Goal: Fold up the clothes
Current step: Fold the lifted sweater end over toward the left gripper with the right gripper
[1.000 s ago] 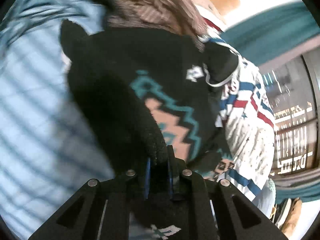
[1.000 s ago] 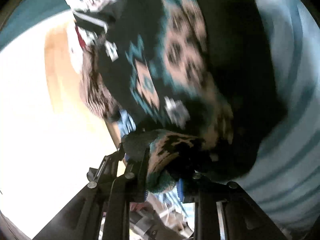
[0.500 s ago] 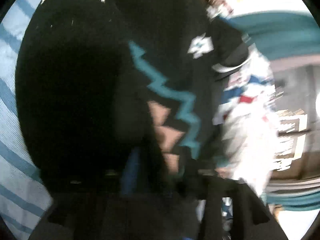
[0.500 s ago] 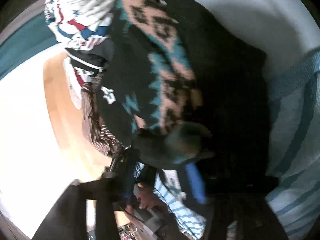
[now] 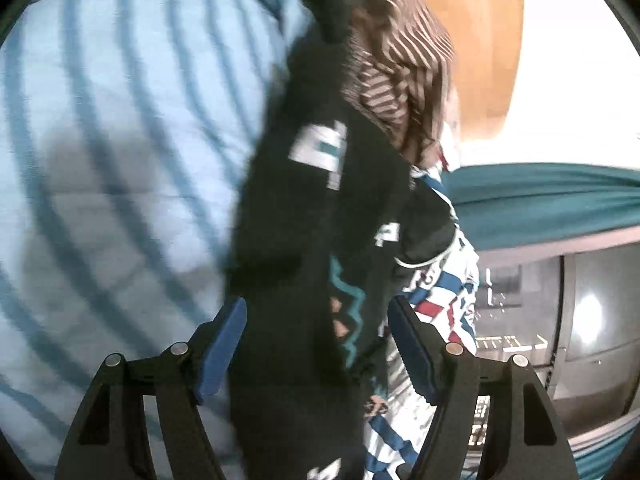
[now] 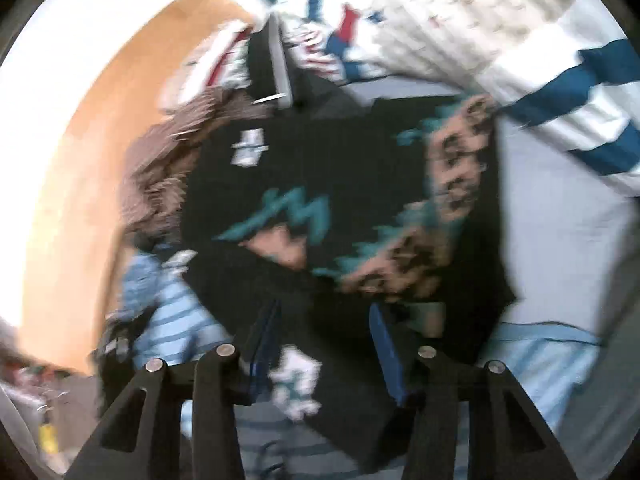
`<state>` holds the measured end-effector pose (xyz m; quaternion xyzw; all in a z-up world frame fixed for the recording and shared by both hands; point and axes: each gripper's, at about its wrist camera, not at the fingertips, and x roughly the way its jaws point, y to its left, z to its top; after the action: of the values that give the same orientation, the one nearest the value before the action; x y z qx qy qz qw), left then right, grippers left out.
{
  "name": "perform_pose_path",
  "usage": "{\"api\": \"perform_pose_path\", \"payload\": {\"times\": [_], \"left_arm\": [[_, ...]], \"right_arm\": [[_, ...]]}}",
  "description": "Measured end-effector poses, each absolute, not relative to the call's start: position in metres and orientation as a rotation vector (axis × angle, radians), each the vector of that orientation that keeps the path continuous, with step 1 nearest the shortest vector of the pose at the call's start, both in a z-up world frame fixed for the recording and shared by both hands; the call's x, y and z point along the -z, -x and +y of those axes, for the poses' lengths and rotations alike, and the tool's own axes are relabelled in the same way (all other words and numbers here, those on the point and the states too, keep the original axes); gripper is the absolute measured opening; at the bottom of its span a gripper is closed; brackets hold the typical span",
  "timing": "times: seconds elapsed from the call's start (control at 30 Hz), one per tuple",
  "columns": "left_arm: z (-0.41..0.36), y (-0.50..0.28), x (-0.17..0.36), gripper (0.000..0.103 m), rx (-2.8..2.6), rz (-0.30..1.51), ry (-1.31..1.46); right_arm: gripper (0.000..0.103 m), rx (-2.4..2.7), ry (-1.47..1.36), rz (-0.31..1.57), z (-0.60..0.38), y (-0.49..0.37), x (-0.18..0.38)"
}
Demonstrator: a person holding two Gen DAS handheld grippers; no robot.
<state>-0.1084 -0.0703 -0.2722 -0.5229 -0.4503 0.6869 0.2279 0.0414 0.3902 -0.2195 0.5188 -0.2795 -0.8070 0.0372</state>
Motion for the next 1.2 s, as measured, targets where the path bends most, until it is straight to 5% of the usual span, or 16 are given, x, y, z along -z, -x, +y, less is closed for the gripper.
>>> {"api": "perform_pose_path", "payload": {"times": [0.23,0.33,0.4,0.53,0.73,1.2], "left_arm": [[-0.091,0.112,0.284,0.073,-1.867,-1.289,1.438],[-0.103,0.121,0.282,0.073,-1.924,-1.233,1.455],[-0.113,0.128,0.279,0.073,-1.985,-1.171,1.473],[-0.119,0.157,0.283,0.073,-2.017,-1.115,1.528],[-0.116,0.192,0.283,0.073,-2.074,-0.991,1.583],[-0.083,0.221,0.285,0.072,-2.181,-0.663,1.589]], "right_arm": [[0.043,2.315,-1.653,-0.656,0.343,-0.028,0.245],[0.031,2.298,-1.91,-0.883,0.361,-0.023,0.285],[0.034,2.296,-1.877,-0.894,0.352,-0.02,0.275],[0.039,2.316,-1.581,-0.483,0.276,0.006,0.223],[0.052,2.109,-1.412,0.028,0.155,0.099,0.226],[0.064,1.723,-1.573,0.118,0.064,0.203,0.328]]}}
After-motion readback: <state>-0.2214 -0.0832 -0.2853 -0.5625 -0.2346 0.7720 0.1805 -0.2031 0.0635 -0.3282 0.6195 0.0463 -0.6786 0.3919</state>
